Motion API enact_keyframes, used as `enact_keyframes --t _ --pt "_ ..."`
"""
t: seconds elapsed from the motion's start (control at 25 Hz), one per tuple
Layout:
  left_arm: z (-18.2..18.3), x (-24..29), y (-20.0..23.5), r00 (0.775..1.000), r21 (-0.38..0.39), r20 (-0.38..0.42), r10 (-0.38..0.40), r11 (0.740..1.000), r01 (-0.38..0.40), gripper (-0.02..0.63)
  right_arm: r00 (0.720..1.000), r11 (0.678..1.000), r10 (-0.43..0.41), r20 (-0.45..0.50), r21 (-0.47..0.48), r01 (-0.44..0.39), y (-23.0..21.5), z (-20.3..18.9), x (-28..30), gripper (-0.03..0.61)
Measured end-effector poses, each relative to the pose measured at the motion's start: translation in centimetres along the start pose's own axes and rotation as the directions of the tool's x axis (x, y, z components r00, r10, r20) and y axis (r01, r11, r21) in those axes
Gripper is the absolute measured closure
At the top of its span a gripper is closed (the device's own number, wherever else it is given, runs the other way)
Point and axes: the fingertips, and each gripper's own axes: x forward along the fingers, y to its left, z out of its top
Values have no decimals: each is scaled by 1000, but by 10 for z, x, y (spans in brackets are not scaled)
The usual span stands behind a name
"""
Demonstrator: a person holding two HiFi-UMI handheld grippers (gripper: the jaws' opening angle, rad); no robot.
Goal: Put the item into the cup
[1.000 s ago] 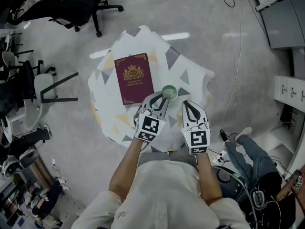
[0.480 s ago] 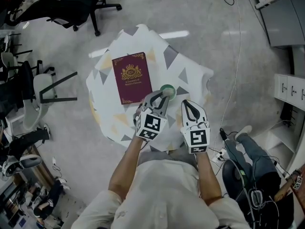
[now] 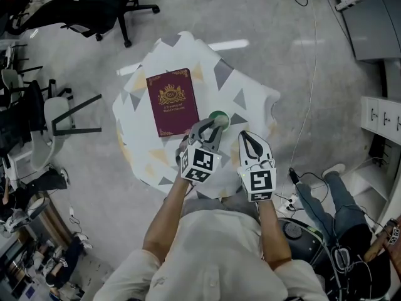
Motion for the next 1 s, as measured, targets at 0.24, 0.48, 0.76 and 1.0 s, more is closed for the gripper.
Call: enact_keyframes --t 0.24,0.48,0.76,1.0 --pt "1 2 -1 1000 2 -7 -1 1000 1 541 1000 1000 -2 1 -1 2 -2 0 -2 565" --pt "1 4 -2 1000 2 -11 1 1000 -1 535 1000 1000 -3 4 2 3 -4 -1 -3 565" --pt "0 5 -3 1000 2 -25 5 1000 -5 523 1000 1000 -3 7 5 3 -5 -1 -5 565" --pt "1 2 -4 999 -12 -35 -3 1000 2 503 1000 1000 -2 11 5 2 -5 1 -7 565"
